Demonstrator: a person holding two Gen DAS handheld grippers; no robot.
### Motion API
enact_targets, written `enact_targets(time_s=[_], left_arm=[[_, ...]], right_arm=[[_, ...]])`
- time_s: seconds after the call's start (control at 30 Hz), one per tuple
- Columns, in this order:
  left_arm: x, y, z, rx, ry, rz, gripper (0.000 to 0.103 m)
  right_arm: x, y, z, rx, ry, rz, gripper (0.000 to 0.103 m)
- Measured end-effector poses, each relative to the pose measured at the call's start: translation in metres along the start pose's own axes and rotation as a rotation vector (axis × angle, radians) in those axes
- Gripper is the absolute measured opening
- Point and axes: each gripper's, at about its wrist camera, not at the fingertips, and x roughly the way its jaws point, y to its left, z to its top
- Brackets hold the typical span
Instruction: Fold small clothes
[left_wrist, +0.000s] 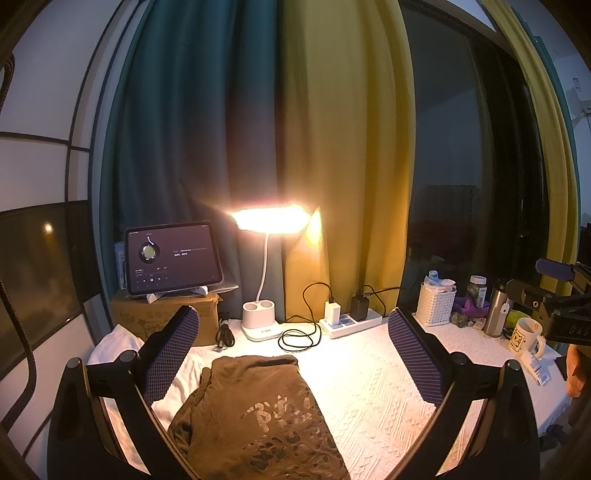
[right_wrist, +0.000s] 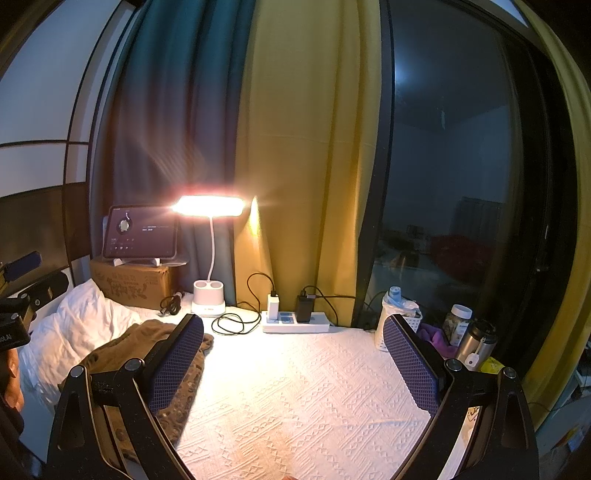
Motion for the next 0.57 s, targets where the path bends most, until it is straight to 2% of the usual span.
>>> enact_targets(time_s=[0.57], left_arm=[[0.0003,0.001,-0.0024,0.0,-0.002,-0.01,0.101]], right_arm=[[0.0037,-0.0024,-0.0009,-0.007,0.008,0.007,0.099]])
